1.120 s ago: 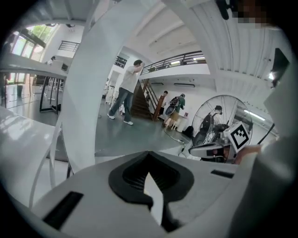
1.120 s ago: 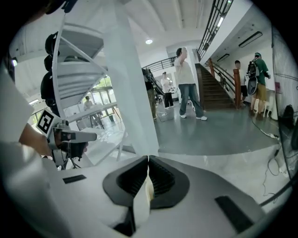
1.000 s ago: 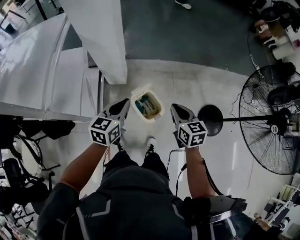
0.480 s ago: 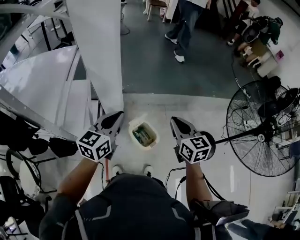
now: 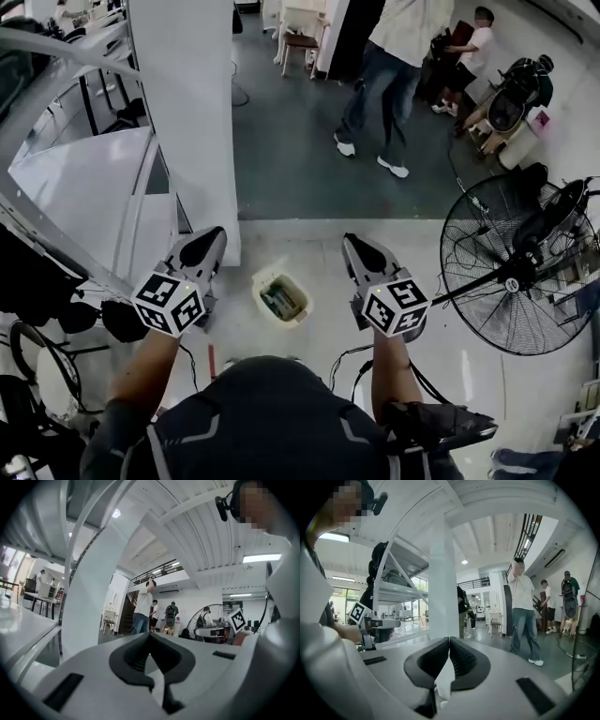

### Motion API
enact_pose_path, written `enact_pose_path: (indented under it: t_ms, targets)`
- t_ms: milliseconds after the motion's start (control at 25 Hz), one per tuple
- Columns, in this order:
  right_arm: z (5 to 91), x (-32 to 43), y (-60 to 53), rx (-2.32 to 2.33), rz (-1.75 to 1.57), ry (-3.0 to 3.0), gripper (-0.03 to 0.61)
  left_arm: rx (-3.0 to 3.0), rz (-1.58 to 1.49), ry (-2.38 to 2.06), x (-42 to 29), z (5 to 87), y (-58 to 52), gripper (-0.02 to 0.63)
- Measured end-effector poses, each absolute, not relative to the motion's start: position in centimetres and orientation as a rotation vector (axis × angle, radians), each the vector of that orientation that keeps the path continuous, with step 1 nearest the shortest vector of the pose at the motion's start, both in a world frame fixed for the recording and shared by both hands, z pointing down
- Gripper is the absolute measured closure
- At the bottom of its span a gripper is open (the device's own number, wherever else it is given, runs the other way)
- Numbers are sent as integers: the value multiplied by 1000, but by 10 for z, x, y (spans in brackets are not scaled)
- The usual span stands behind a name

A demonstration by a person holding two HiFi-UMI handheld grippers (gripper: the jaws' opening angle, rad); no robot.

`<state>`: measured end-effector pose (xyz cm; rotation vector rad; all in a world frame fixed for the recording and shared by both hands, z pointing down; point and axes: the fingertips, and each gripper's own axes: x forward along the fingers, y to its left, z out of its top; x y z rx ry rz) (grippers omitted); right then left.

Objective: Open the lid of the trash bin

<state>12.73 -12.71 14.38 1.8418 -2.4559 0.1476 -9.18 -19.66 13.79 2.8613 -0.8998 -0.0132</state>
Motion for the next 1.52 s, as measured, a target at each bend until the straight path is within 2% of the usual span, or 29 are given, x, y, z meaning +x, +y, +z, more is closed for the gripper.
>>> enact_pose_path:
  t_ms: [920, 1520]
  targets:
    - [92, 161, -150, 2018, 10, -2371, 552, 2898, -84, -1136, -96, 81, -241, 606]
    - [98, 164, -146, 2044, 30, -2350, 552, 2853, -112, -1142, -97, 89, -234, 606]
